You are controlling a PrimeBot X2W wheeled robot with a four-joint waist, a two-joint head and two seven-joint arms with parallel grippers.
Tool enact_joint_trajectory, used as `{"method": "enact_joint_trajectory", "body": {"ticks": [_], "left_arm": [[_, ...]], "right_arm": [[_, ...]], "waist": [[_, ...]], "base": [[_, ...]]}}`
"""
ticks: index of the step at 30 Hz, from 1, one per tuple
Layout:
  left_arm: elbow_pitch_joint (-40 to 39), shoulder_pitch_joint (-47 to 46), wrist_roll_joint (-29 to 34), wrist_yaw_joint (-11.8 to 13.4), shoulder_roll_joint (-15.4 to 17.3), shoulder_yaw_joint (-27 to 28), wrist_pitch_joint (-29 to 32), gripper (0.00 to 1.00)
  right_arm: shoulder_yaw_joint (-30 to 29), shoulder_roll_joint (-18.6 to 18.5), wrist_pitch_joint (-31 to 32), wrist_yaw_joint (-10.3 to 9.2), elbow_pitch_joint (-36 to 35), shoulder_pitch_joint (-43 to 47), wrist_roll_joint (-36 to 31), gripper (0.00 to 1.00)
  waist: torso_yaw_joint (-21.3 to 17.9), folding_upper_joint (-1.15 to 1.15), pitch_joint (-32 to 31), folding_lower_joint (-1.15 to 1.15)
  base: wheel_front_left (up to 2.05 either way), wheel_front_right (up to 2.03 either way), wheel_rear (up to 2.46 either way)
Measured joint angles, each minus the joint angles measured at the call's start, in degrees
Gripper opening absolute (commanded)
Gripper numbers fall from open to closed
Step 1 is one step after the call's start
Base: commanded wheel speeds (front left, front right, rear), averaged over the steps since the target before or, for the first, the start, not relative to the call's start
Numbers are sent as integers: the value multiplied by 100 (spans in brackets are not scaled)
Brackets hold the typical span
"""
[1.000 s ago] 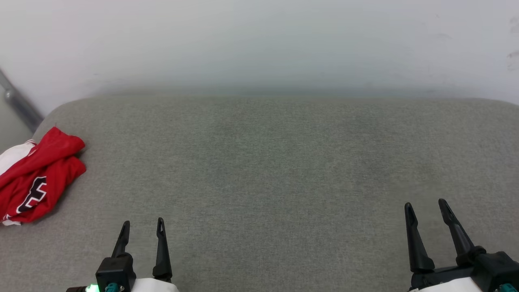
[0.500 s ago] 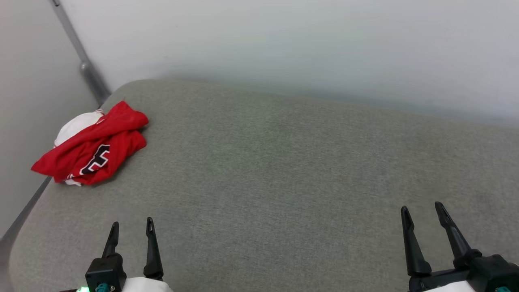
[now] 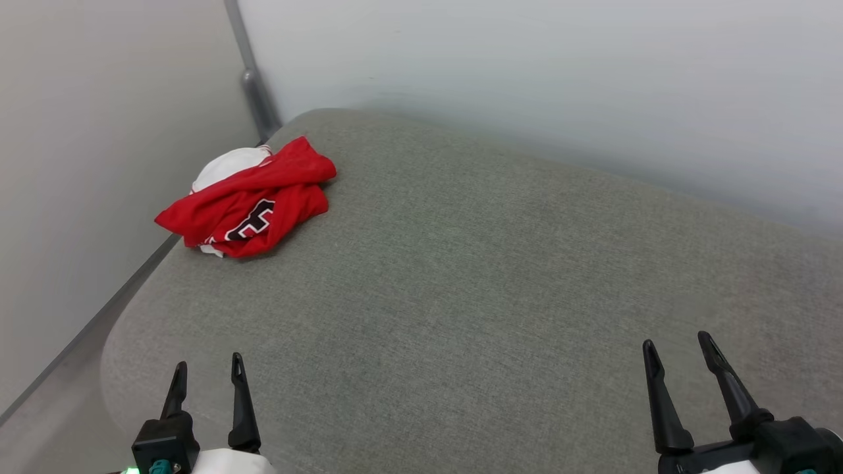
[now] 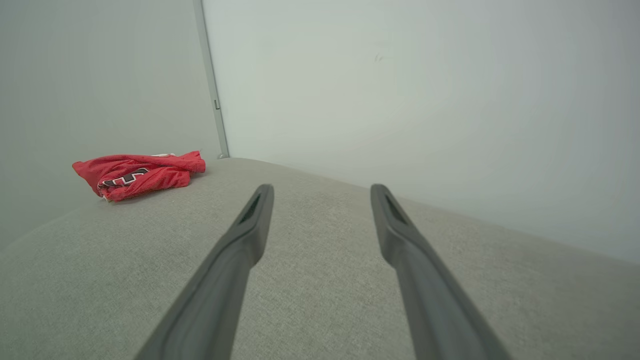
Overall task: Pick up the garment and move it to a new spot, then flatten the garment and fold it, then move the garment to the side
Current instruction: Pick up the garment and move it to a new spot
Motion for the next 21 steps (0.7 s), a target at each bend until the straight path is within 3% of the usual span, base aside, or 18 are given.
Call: {"method": "enact_joint_trajectory", "body": {"ticks": [5, 14, 21], "left_arm": [[-3, 33, -21, 0, 1, 92, 0, 100], [-81, 42, -105, -15, 2, 183, 0, 100], [23, -513, -10, -407, 33, 479, 0, 100]], "right_arm": [[34, 0, 0, 0, -1, -1, -47, 100], [121, 0, 0, 0, 18, -60, -124, 100], [70, 0, 0, 0, -38, -72, -194, 100]], "waist": [[245, 0, 16, 0], [309, 0, 112, 0], [265, 0, 215, 0]], "base": [[0, 0, 0], [0, 0, 0], [0, 0, 0]]}}
